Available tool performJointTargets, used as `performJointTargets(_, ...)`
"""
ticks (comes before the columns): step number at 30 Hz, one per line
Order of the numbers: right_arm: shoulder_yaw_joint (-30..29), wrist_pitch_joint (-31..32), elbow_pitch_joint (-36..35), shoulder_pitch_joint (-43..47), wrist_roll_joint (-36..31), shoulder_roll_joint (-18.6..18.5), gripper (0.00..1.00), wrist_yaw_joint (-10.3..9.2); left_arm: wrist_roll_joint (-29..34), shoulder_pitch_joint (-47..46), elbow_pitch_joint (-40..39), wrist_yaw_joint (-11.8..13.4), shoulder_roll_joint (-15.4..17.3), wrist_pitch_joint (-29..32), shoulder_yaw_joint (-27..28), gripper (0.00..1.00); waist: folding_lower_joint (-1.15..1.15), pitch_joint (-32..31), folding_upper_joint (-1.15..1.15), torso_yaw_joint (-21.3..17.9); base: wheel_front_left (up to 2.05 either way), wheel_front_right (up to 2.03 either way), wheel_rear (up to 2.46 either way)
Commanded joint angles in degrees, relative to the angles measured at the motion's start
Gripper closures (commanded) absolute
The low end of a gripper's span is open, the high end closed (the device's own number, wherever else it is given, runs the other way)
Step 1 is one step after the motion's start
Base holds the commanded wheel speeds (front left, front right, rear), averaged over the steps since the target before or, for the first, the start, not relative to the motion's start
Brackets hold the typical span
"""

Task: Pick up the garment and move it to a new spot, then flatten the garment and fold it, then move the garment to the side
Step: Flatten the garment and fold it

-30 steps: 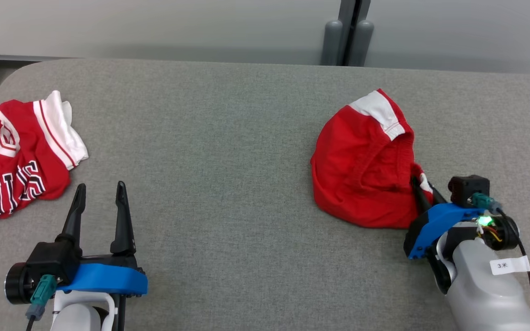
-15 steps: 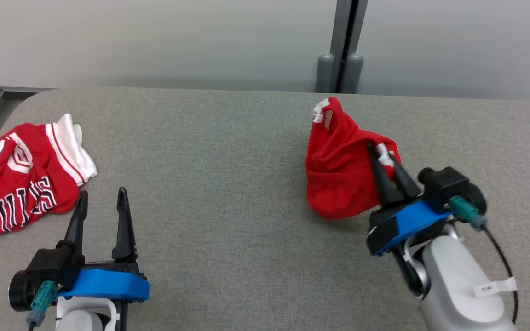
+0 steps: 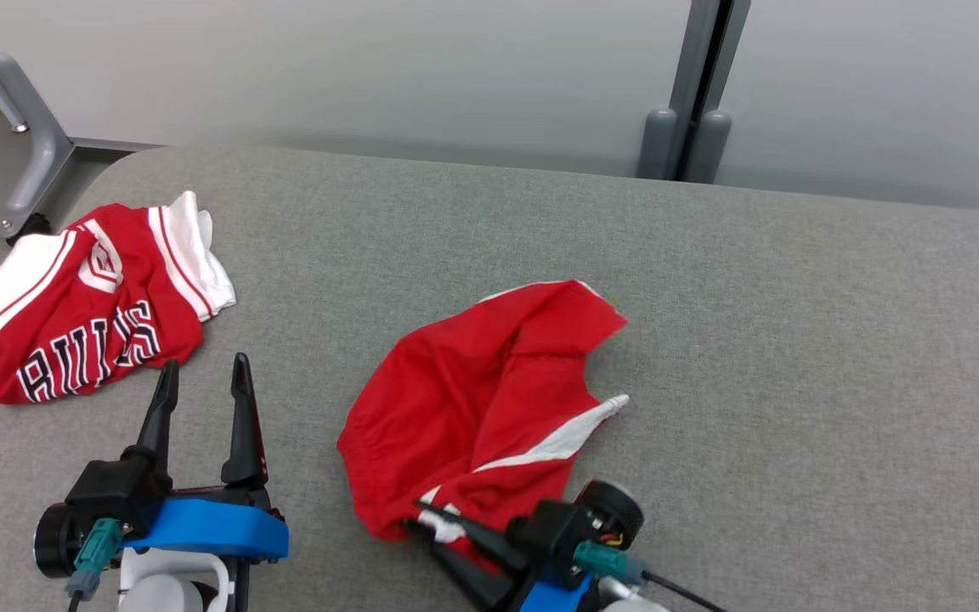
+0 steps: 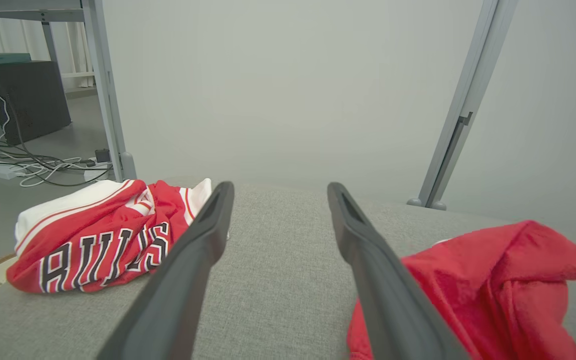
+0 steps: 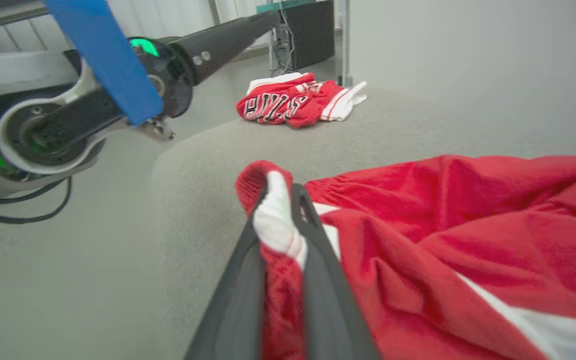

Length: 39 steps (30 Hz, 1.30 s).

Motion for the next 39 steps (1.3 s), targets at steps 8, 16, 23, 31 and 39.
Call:
performJointTargets(8,7.1,-0.2,1.5,-0.8,5.1,-0.2,0.0,0.03,-0.4,0.2,0.5,-0.5,-0.2,-0.2,0.4,0.0,0.0,-0.3,-0.01,-0.8,0.0,0.0,0.0)
performJointTargets(16,-2.7,-0.2,-1.7,0.8,0.6,-0.2,0.0,0.03,-0.5,1.0,0.3,-0.3,-0.1,-0.2,1.3,0.0,0.0,-0.9,-0.01,-3.3,0.0,0.0,0.0)
performJointTargets(23,-18.3,-0.2,0.6,-0.3,-7.0,-1.2,0.0,0.03,-0.5,1.4,-0.3,-0.3,-0.1,-0.2,1.3,0.0,0.0,-0.7,-0.01,-3.6,0.0,0.0,0.0)
performJointTargets(31,-27.0,-0.1,8.7,-2.3,-11.3,-1.2,0.0,0.03,-0.7,0.4,-0.4,-0.3,-0.1,-0.2,0.5,0.0,0.0,1.1,-0.01,-2.0,0.0,0.0,0.0)
performJointTargets(39,-26.9,-0.1,16.8,-4.9,-9.0,-0.2,0.0,0.02,-1.0,-0.9,-0.3,-0.3,-0.2,-0.2,0.4,0.0,0.0,3.9,-0.01,-0.9,0.0,0.0,0.0)
